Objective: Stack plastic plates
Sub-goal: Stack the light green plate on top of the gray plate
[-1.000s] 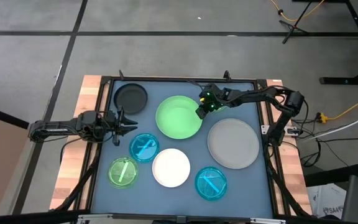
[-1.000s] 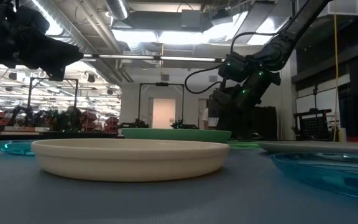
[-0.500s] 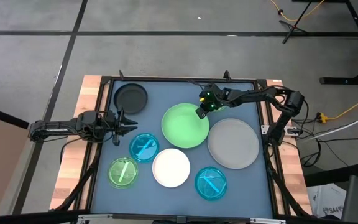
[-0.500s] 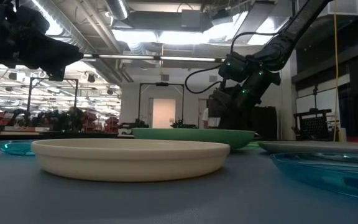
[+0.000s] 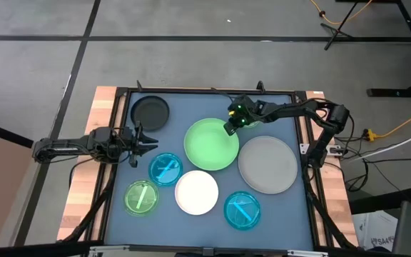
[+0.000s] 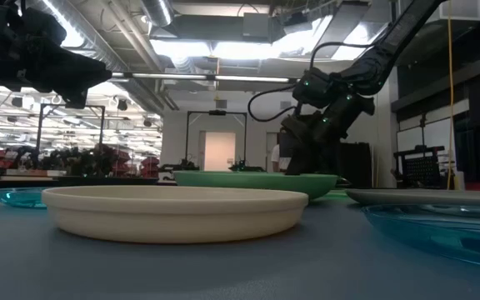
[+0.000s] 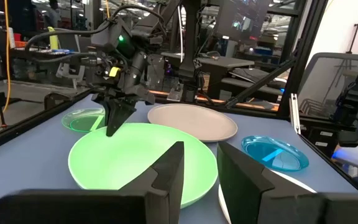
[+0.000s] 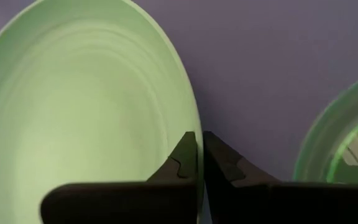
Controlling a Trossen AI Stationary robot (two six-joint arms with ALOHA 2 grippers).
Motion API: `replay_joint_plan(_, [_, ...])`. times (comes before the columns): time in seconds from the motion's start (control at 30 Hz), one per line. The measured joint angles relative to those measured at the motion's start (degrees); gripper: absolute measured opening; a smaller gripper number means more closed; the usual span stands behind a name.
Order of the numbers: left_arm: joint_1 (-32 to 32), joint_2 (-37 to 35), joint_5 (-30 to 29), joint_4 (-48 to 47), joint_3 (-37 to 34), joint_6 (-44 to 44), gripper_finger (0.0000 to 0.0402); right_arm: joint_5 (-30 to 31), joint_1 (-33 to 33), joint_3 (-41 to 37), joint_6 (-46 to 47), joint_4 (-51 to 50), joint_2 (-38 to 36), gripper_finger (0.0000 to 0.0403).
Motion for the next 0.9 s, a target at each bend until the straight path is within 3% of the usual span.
replay_joint_plan(0.5, [0.00, 0.02, 0.00, 0.00, 0.02, 0.00, 0.0088, -4.54, -0.04, 0.00, 0.92, 1.16, -0.84, 0.0001])
replay_joint_plan(0.9, [0.01, 0.01, -0.17, -0.02, 0.01, 0.04, 0.0089, -11.89, -3.28, 0.02, 0.79, -2.45, -10.58, 0.0000])
